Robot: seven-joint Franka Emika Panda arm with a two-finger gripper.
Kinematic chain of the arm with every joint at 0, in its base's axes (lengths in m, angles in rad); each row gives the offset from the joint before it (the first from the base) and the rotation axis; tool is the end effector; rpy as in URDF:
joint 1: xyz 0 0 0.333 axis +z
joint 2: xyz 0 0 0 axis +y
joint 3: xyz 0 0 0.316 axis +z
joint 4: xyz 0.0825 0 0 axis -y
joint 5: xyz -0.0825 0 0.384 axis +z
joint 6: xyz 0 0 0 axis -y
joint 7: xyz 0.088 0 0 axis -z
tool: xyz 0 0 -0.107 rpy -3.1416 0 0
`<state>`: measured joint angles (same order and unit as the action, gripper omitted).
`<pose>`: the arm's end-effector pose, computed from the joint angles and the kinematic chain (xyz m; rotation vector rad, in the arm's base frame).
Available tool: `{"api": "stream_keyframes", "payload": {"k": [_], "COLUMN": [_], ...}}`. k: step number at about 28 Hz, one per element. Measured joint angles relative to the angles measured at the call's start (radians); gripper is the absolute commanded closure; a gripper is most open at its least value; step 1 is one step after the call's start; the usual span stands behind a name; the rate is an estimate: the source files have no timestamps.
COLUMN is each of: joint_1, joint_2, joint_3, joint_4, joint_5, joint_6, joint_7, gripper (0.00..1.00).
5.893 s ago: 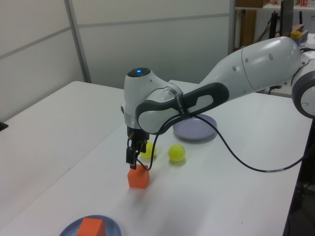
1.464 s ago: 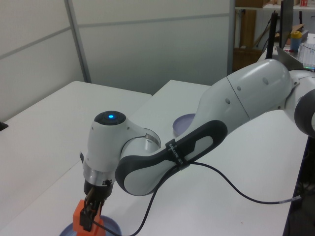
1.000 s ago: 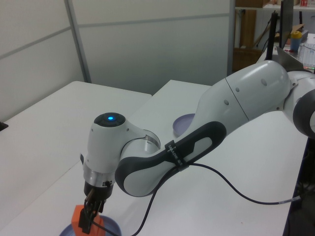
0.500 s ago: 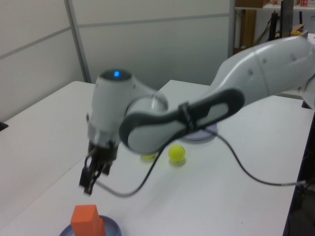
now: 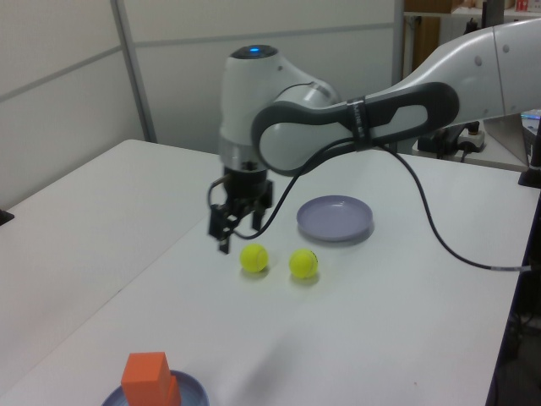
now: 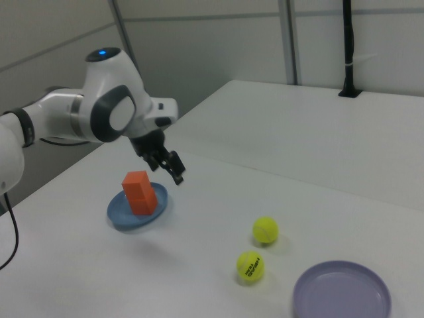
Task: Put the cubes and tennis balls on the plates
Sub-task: 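Raise the gripper and lower it onto a yellow tennis ball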
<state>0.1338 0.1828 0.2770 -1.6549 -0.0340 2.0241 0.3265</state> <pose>0.5885 0.2409 0.5222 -3.0414 -0.1324 -0.2661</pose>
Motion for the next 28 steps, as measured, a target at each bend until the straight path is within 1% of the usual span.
{"api": "stream_keyframes", "payload": {"k": [2, 6, 11, 15, 17, 20, 28], "joint_1": [-0.038, -0.097, -0.166, -0.213, -0.226, -0.226, -0.224], "joint_2": [-0.015, -0.021, -0.02, -0.015, -0.006, 0.007, 0.077], "joint_3": [0.0, -0.001, -0.001, -0.002, -0.013, -0.034, -0.072], "joint_4": [-0.036, -0.075, -0.104, -0.116, -0.12, -0.132, -0.159], "joint_5": [0.0, 0.0, 0.001, 0.027, 0.037, 0.04, 0.041], "joint_6": [0.0, 0.0, 0.0, 0.001, 0.013, 0.039, 0.12], "joint_7": [0.0, -0.003, -0.033, -0.08, -0.099, -0.11, -0.123], "gripper": [0.0, 0.0, 0.0, 0.0, 0.0, 0.0, 0.0]}}
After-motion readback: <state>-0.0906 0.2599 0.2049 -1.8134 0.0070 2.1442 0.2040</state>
